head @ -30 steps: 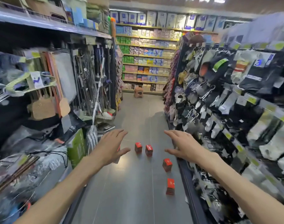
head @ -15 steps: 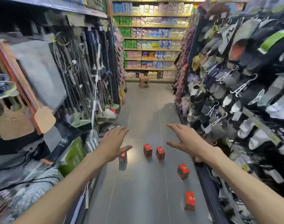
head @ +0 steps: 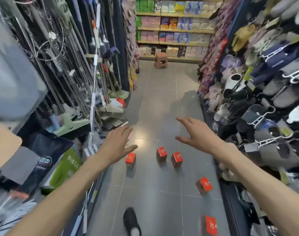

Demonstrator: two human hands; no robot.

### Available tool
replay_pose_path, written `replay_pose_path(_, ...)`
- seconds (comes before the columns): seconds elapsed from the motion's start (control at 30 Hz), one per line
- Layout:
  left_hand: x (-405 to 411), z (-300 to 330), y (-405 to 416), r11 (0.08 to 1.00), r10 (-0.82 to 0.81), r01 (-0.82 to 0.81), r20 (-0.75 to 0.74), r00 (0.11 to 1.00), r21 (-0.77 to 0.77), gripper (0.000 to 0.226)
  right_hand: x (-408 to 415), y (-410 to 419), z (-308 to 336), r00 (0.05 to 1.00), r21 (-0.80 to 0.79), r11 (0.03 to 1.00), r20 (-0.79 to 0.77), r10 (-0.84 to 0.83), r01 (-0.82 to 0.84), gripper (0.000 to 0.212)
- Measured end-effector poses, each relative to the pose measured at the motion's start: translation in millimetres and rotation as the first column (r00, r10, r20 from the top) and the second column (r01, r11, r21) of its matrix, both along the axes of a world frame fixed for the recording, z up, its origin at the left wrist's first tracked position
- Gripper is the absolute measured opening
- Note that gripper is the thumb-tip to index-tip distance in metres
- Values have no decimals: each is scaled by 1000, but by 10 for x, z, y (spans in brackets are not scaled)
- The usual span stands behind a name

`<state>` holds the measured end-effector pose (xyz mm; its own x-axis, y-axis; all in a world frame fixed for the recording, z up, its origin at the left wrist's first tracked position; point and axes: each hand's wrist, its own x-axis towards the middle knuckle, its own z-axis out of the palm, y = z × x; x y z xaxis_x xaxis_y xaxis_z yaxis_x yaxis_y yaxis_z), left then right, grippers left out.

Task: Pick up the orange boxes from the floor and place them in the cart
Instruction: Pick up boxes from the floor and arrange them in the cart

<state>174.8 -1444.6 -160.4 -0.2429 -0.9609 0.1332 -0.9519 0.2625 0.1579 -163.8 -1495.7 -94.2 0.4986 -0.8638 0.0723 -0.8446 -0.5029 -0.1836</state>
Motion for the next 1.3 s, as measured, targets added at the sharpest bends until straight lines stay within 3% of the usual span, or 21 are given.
replay_pose_path(0.3, 501, -1208, -1713, 993, 48, -42, -47, 998, 108, 69, 501, -1666, -1185, 993, 166, 979, 16, -121, 116, 74)
replay_pose_path(0.57, 834, -2913, -3082, 963, 170, -145, -92, 981, 229, 73, 799, -2965, -2649, 982, 279, 941, -70, -178, 190, 75)
replay_pose_path(0.73, 904, -4223, -3374, 922, 265, -223, -97, 959, 318, 80, 870, -3460, -3701, 988, 315, 937, -88, -130, 152, 75)
replay_pose_path(1.03, 900, -6756, -3335, 750, 439, -376, 16, 898, 545, 105, 922, -3808, -6040, 993, 346, 931, -38, -109, 116, 73)
replay_pose_path(1.3, 853, -8231, -3623, 620, 576, -510, 96, 812, 596, 126, 806, -3895, -7595, 989, 450, 881, -70, -130, 147, 74)
